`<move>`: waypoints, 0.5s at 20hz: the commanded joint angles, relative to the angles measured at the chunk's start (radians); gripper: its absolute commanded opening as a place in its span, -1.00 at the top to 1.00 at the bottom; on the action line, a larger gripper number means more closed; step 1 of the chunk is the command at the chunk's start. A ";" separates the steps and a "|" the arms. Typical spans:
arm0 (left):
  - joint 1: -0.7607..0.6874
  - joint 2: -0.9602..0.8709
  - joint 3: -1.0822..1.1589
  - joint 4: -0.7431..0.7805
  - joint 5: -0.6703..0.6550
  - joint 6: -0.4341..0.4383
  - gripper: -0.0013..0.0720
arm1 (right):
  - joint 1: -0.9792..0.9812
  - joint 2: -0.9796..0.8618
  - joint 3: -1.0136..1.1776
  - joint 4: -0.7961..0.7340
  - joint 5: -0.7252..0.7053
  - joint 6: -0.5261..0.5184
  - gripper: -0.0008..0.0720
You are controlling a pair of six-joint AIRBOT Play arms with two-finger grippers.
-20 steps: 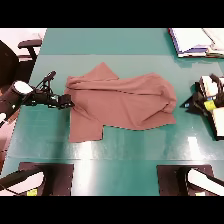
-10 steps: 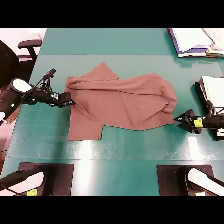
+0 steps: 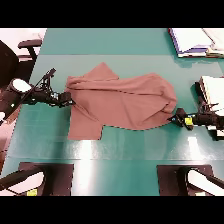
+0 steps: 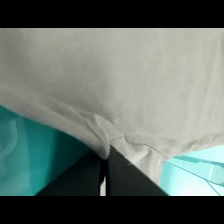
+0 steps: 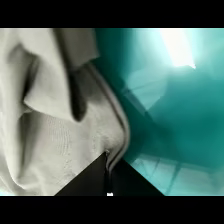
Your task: Fold the shirts.
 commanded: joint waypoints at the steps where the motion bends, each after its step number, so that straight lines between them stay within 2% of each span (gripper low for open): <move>1: 0.001 0.048 0.003 0.003 -0.011 0.000 0.91 | 0.055 0.022 0.019 0.008 0.000 -0.021 0.93; 5: 0.041 0.246 0.137 0.011 -0.042 -0.008 0.91 | 0.045 0.200 0.237 0.007 0.063 -0.028 0.93; 10: 0.081 0.460 0.553 0.021 -0.025 -0.007 0.91 | -0.054 0.379 0.763 0.005 0.127 -0.028 0.94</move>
